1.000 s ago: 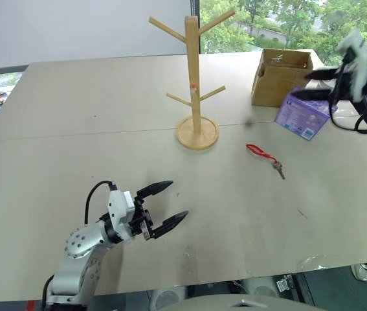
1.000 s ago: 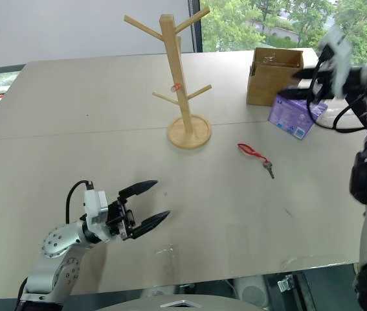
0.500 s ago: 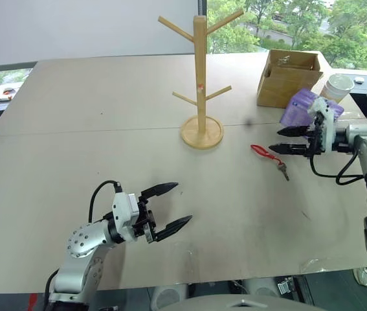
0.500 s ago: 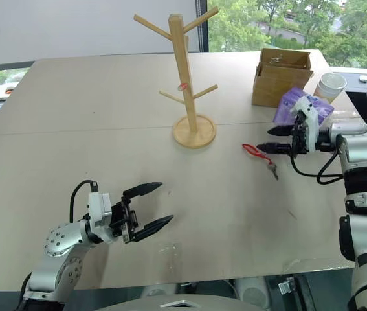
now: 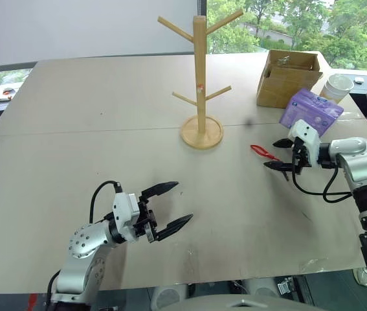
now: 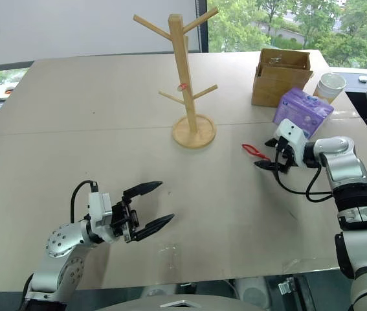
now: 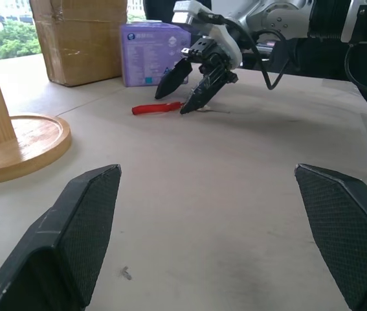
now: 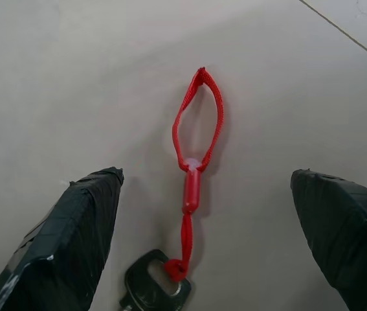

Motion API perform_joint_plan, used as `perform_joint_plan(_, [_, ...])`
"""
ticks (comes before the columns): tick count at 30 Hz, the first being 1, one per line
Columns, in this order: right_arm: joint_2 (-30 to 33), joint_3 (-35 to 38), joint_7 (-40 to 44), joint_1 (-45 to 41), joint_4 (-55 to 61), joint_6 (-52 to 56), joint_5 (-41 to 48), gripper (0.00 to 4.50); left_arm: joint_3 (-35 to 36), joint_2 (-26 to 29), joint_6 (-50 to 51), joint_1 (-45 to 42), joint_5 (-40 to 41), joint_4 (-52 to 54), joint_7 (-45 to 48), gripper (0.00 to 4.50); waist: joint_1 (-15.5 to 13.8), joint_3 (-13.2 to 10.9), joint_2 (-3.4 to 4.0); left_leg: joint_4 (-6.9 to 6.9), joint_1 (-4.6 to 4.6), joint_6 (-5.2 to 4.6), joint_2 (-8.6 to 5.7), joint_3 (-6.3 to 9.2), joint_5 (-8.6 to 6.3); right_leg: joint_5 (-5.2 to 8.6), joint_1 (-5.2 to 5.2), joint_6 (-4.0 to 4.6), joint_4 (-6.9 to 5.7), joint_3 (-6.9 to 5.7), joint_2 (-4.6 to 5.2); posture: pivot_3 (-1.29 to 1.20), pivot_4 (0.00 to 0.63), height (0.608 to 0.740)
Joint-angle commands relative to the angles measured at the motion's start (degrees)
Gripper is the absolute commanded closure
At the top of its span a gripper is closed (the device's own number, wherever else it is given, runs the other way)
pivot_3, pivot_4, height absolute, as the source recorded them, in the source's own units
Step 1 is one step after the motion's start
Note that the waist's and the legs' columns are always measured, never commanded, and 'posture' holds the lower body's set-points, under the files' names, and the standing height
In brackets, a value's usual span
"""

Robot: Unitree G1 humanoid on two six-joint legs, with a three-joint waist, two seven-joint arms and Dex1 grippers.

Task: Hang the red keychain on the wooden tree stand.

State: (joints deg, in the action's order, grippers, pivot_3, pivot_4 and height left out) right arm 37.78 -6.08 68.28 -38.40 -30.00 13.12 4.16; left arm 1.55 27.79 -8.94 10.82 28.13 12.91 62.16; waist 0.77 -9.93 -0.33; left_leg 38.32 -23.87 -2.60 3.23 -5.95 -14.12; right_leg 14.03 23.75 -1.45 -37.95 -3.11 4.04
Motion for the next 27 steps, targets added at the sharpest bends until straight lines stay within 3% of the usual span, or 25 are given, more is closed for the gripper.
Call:
perform_joint_plan(1, [0.4, -0.3, -0.1, 0.6, 1.4, -1.7, -0.4, 0.07, -0.1, -0.2, -0.9, 0.0, -0.2, 0.7, -0.3, 0.0, 0.0, 0.0, -0.01, 0.0, 0.0, 0.03, 0.0, 0.0, 0.02, 0.0, 0.0, 0.0, 0.0, 0.0, 0.0, 0.0, 0.15, 0.74])
perform_joint_plan(4, [0.6, -0.6, -0.4, 1.2, 1.1, -2.4, -0.9, 0.07, -0.1, -0.1, -0.8, 0.0, -0.2, 0.8, -0.4, 0.0, 0.0, 0.0, -0.03, 0.0, 0.01, 0.02, 0.01, 0.01, 0.01, 0.0, -0.03, 0.0, 0.0, 0.0, 0.0, 0.0, 0.15, 0.74])
perform_joint_plan(5, [0.6, -0.8, -0.3, 1.4, 1.0, -2.5, -1.0, 0.28, -0.1, -0.1, -0.8, -0.1, -0.2, 0.7, -0.4, 0.0, 0.0, 0.0, -0.03, 0.0, 0.02, 0.02, 0.0, 0.01, 0.01, 0.0, -0.03, 0.0, 0.0, 0.0, 0.0, 0.0, 0.15, 0.74])
perform_joint_plan(16, [1.2, -1.0, 0.4, 1.0, 0.0, -3.1, -1.1, 4.46, 0.4, -0.2, -0.8, -0.9, 0.3, 0.3, -0.5, 0.0, 0.0, 0.1, -0.18, 0.04, 0.09, -0.05, 0.01, 0.04, -0.03, -0.01, -0.1, 0.0, 0.0, 0.0, 0.0, 0.0, 0.15, 0.74])
perform_joint_plan(27, [2.9, 1.9, 1.9, -4.0, 7.8, -2.3, 2.2, 4.46, 5.1, 4.1, 15.2, -6.3, 10.3, 9.9, -7.8, 0.0, 0.0, 0.1, -0.18, 0.03, 0.03, 0.09, 0.01, 0.08, 0.06, -0.01, -0.08, -0.02, -0.01, 0.0, 0.0, 0.0, 0.15, 0.74])
